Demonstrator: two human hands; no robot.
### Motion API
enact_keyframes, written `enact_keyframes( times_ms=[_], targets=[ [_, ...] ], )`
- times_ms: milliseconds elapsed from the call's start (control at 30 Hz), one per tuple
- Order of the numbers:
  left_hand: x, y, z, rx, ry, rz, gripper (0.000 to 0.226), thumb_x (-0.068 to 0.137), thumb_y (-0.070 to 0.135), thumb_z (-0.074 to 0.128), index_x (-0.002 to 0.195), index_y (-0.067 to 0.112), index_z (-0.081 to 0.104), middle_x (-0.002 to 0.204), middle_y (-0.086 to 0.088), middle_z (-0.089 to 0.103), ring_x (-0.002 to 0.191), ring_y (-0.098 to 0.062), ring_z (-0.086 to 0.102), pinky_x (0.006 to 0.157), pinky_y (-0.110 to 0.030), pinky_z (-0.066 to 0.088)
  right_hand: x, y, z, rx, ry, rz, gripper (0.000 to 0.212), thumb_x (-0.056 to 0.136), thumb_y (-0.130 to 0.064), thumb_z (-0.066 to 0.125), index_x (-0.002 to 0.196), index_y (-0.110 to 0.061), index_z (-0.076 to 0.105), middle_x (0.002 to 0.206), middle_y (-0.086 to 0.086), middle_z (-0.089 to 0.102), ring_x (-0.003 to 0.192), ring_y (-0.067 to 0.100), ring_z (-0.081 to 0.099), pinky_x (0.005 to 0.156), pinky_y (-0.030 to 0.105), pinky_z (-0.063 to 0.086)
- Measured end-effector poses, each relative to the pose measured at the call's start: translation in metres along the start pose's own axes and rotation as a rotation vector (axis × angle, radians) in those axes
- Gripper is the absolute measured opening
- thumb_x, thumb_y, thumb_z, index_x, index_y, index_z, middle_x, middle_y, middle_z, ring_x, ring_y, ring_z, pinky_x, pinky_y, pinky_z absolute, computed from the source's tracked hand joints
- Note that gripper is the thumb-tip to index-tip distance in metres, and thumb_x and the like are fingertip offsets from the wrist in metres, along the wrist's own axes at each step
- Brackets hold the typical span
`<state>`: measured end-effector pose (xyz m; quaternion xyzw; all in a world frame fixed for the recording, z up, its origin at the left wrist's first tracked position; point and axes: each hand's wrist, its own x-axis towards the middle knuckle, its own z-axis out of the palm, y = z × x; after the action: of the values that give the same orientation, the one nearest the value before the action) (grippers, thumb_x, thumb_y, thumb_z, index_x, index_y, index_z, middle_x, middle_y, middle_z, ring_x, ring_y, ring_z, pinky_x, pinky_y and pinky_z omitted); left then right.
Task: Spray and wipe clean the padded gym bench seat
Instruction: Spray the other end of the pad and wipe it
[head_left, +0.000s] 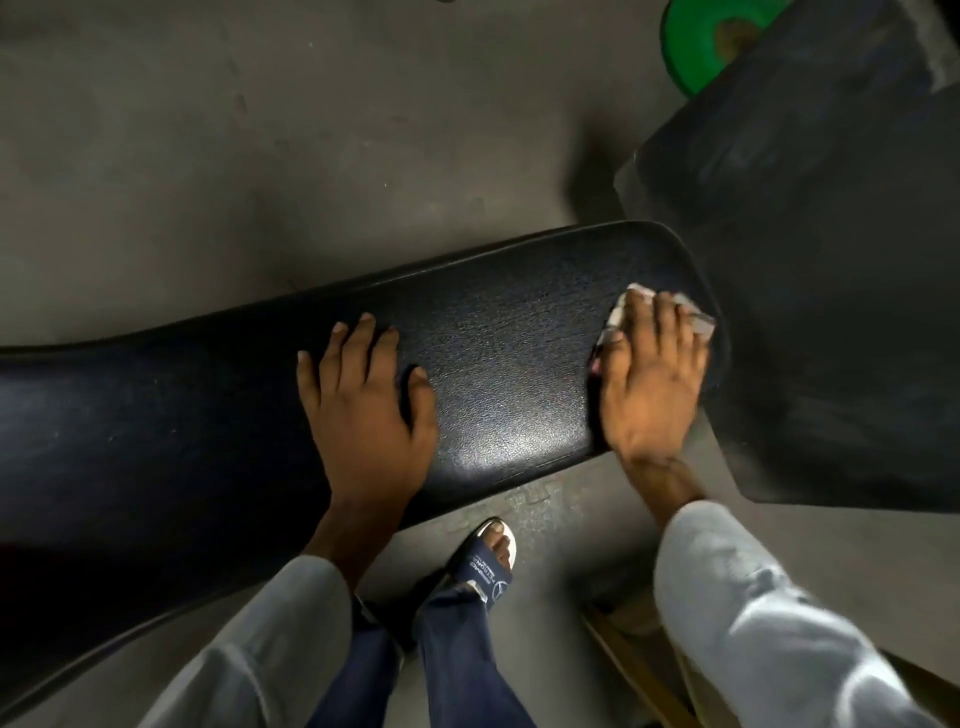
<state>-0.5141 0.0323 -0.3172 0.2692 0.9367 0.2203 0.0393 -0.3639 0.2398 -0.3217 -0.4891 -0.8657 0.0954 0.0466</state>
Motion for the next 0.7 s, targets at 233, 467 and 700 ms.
enact_keyframes(
  times_ms=[233, 467, 700],
  targets=[
    [-0.004, -0.023, -0.027, -0.096, -0.132, 0.075, 0.058, 0.102, 0.038, 0.035, 0.151, 0.016, 0.058, 0.167, -0.006, 0.044, 0.158, -0.027, 0.034, 0.132, -0.056, 0.019, -0.131, -0.146, 0.028, 0.012, -0.263, -0.445, 0.085, 0.098, -0.050, 0.054, 0.170, -0.020, 0.019, 0.179, 0.007, 0.018, 0.168, 0.028, 0.011, 0.137, 0.050, 0.002],
    [-0.031, -0.119, -0.073, 0.055, 0.035, -0.040, 0.051, 0.102, 0.029, 0.056, 0.150, 0.014, 0.057, 0.168, -0.009, 0.043, 0.157, -0.031, 0.035, 0.130, -0.057, 0.022, -0.096, -0.159, 0.024, 0.032, -0.213, -0.605, 0.057, 0.110, -0.040, 0.038, 0.166, -0.027, 0.036, 0.175, 0.005, 0.032, 0.165, 0.026, 0.024, 0.136, 0.050, 0.016],
    [-0.078, -0.177, -0.105, -0.105, 0.156, -0.176, 0.051, 0.110, 0.030, 0.044, 0.155, 0.007, 0.051, 0.168, -0.012, 0.042, 0.158, -0.029, 0.037, 0.130, -0.060, 0.022, -0.145, -0.298, 0.054, 0.114, -0.158, -0.572, 0.058, 0.110, -0.040, 0.043, 0.165, -0.023, 0.037, 0.174, 0.009, 0.034, 0.164, 0.031, 0.026, 0.135, 0.054, 0.017]
  ],
)
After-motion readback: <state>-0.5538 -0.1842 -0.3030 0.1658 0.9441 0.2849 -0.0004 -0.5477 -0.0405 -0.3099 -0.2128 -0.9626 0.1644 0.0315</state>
